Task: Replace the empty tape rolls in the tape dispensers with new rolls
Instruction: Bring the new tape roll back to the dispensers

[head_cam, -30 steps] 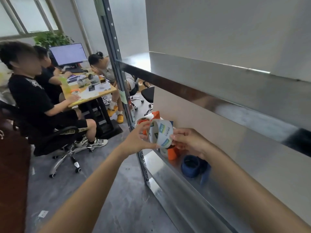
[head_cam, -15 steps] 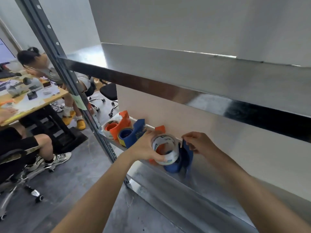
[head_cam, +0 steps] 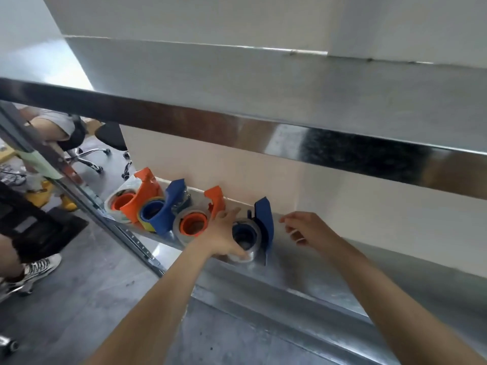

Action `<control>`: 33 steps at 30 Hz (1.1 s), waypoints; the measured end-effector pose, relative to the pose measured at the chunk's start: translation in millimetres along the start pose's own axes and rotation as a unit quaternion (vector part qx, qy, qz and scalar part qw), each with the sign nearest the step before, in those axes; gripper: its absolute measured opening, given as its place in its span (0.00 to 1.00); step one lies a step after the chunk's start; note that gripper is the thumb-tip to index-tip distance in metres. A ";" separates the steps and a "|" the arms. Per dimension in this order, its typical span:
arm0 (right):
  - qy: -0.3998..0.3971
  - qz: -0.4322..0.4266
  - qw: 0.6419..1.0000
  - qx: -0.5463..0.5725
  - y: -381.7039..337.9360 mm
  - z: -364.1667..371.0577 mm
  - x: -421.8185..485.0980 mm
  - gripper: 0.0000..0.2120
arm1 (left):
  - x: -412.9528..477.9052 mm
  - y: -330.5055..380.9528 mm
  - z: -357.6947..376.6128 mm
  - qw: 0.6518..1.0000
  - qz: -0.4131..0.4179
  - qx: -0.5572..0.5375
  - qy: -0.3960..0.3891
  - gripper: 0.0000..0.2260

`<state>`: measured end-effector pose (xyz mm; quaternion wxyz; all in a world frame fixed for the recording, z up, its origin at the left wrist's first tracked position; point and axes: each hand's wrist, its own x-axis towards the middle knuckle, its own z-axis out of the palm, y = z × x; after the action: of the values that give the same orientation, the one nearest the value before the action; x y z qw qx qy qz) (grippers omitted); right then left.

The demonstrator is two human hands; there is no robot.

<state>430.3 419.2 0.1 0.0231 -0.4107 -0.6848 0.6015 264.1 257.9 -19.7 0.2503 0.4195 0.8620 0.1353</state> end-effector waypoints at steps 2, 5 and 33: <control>-0.012 0.018 1.000 -0.009 -0.2 6.7 4.4 0.09 | 1.3 1.3 -3.9 0.999 -0.017 -0.040 -0.018 0.48; -0.054 0.067 0.996 -0.017 -2.1 19.3 6.6 0.06 | 1.9 1.2 -10.1 0.993 -0.039 -0.104 -0.040 0.30; -0.186 -0.021 0.982 -0.003 -17.4 43.9 4.4 0.11 | -46.7 -25.1 -33.4 0.914 -0.033 -0.400 -0.054 0.22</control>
<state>395.1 387.5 0.6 -0.0933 -0.2767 -0.6877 0.6646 253.9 204.9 12.0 0.4476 0.2622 0.7341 0.4382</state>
